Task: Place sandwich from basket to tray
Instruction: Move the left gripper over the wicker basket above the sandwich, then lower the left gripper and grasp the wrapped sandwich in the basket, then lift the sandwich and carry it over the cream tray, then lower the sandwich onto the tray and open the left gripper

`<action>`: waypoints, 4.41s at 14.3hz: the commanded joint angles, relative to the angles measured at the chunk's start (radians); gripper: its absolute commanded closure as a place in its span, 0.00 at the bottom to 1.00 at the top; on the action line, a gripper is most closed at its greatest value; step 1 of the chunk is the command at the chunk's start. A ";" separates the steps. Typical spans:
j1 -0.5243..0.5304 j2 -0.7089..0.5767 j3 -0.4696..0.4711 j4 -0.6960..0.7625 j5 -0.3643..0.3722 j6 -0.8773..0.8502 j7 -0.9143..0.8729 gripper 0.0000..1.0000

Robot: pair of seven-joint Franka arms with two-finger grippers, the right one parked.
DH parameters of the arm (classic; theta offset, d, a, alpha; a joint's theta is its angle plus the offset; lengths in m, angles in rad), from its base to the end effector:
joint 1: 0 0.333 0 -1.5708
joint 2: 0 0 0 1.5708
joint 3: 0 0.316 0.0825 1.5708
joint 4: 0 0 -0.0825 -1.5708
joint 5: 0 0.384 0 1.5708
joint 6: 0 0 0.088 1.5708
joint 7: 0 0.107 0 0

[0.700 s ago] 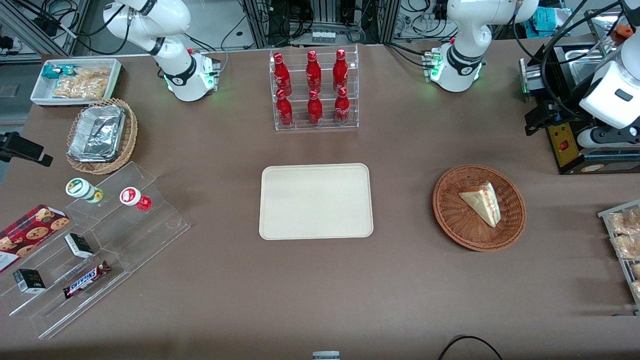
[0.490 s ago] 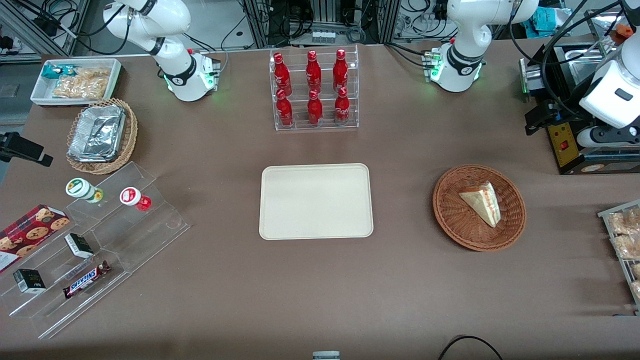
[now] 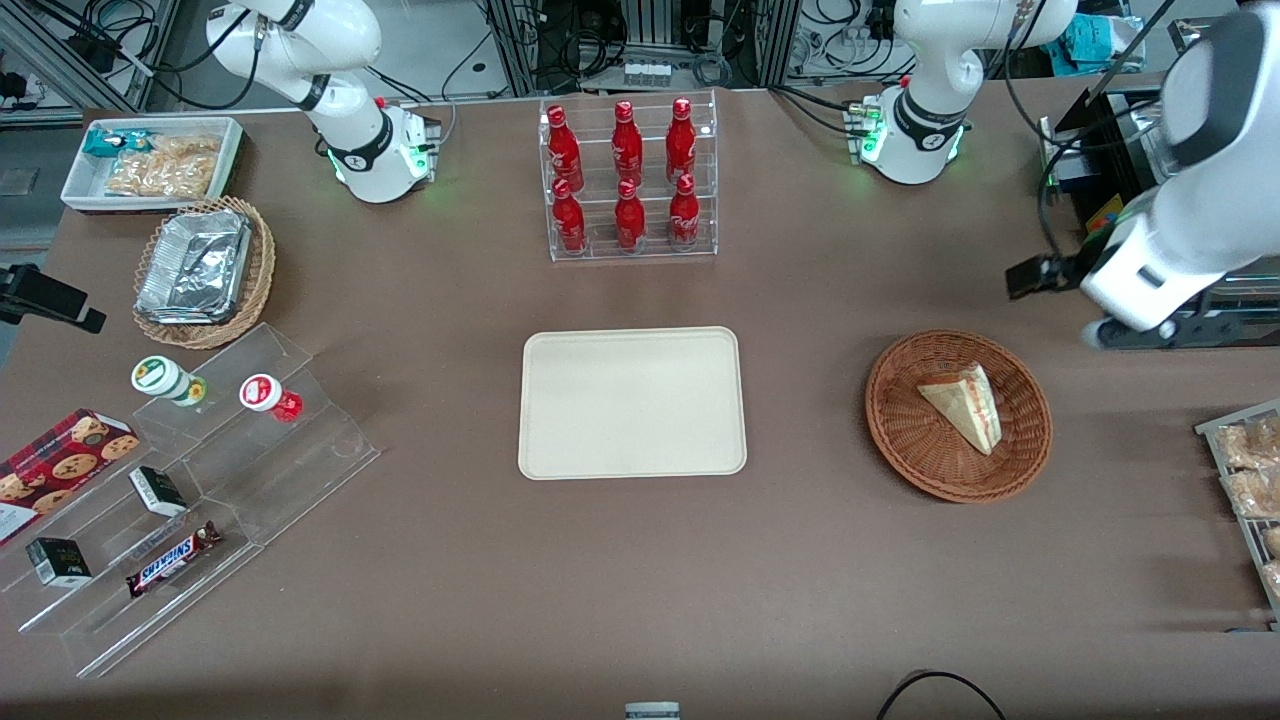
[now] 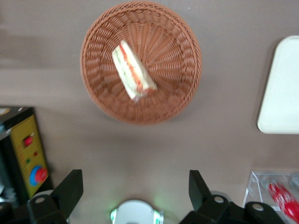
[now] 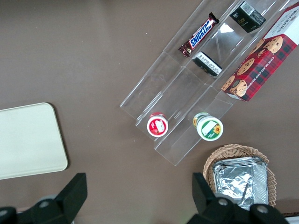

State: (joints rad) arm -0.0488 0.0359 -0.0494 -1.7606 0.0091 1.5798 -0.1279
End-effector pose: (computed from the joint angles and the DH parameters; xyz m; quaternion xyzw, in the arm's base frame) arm 0.5469 -0.0526 0.5169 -0.9940 -0.0141 0.1070 0.0158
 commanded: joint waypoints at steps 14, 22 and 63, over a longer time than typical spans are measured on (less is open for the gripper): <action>0.050 0.051 0.006 -0.537 -0.009 0.833 -0.660 0.00; 0.044 0.162 0.003 -0.579 -0.009 0.991 -0.693 0.62; -0.657 0.787 -0.116 0.495 0.029 0.519 -0.860 0.00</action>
State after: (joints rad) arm -0.6955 0.8472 -0.1685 -1.2801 0.0340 2.1107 -0.9715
